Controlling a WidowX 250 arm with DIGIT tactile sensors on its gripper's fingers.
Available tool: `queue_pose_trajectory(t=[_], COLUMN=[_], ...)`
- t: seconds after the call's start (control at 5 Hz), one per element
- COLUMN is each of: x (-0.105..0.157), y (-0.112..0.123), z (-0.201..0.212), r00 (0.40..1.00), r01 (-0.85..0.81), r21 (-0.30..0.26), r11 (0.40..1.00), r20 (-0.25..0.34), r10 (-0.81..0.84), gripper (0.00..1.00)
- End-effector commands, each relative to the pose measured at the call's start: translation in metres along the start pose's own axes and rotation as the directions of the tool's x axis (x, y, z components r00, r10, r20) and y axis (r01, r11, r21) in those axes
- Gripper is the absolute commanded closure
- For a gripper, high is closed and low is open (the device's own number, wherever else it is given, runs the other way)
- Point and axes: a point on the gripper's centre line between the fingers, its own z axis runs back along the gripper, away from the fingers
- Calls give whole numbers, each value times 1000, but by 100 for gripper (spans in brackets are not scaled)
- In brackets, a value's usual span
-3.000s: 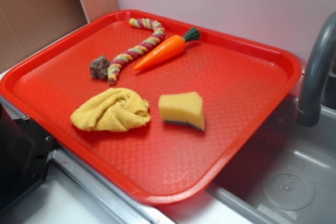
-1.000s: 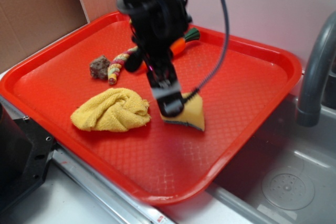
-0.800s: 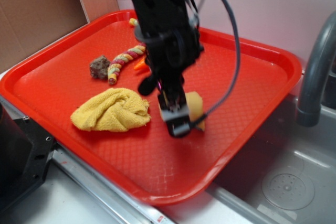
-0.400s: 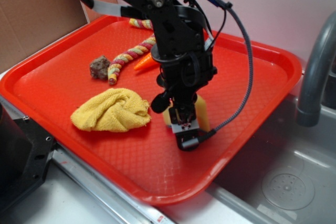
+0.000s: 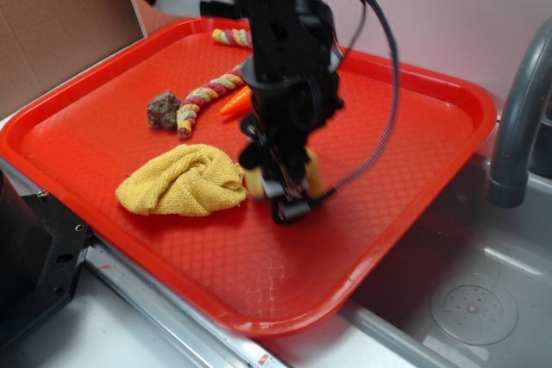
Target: Grab the green sponge.
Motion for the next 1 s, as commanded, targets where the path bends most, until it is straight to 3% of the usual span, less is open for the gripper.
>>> queue_pose_trajectory(t=[0.0,0.4,0.8], x=[-14,-72,-89], y=[49,70,50], z=[86,136,128], r00=[952,876,876], r01=[-306,-473,-476], r21=[-107,-71,-43], r11=[946,878,878], r20=[-14,71,57], r10=[307,477,478], gripper=[100,100,100])
